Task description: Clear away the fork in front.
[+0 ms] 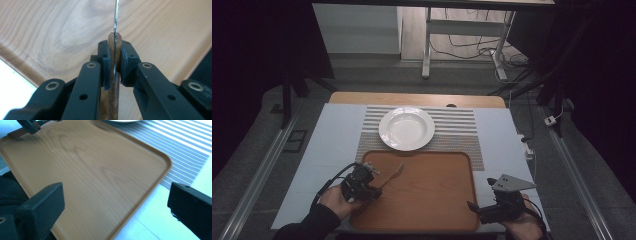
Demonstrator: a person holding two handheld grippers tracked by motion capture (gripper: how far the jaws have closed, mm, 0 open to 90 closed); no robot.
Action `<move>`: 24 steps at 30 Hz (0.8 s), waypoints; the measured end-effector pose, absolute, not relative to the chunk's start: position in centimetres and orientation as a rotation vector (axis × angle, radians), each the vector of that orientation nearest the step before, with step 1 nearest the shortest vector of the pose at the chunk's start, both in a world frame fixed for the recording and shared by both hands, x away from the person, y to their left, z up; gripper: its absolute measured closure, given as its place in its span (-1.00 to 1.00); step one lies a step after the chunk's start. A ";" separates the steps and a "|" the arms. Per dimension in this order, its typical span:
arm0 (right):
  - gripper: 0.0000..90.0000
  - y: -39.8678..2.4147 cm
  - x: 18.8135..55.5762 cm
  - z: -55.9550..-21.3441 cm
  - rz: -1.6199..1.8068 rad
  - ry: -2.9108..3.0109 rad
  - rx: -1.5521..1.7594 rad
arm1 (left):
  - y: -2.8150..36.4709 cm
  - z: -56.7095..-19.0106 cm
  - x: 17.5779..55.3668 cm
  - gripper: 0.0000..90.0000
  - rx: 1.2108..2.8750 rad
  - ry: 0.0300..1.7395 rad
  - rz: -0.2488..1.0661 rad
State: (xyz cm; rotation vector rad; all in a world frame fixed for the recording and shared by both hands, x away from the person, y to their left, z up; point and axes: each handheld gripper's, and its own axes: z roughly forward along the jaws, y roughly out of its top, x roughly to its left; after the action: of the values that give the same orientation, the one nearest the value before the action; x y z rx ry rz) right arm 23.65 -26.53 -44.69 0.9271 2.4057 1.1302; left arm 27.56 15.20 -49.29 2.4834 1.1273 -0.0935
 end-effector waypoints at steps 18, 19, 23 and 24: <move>-0.98 -28.2 23.0 -45.0 1.115 2.364 1.051 | 15.6 -49.2 28.5 0.53 2.409 1.106 -0.070; -0.98 -28.2 23.0 -45.0 1.114 2.365 1.053 | 15.7 -49.0 28.6 0.54 2.396 1.097 -0.071; -0.98 -28.1 23.0 -45.0 1.096 2.378 1.050 | 15.8 -48.6 29.1 0.73 2.379 1.068 -0.058; -0.98 -28.1 23.0 -45.0 1.094 2.381 1.050 | 15.8 -48.5 29.2 0.78 2.378 1.054 -0.058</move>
State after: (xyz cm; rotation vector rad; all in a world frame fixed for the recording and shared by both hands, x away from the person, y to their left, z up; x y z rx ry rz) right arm 23.02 -28.06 -45.04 1.0499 2.3814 1.0940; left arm 29.16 15.80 -48.49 2.3779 1.0539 -0.0580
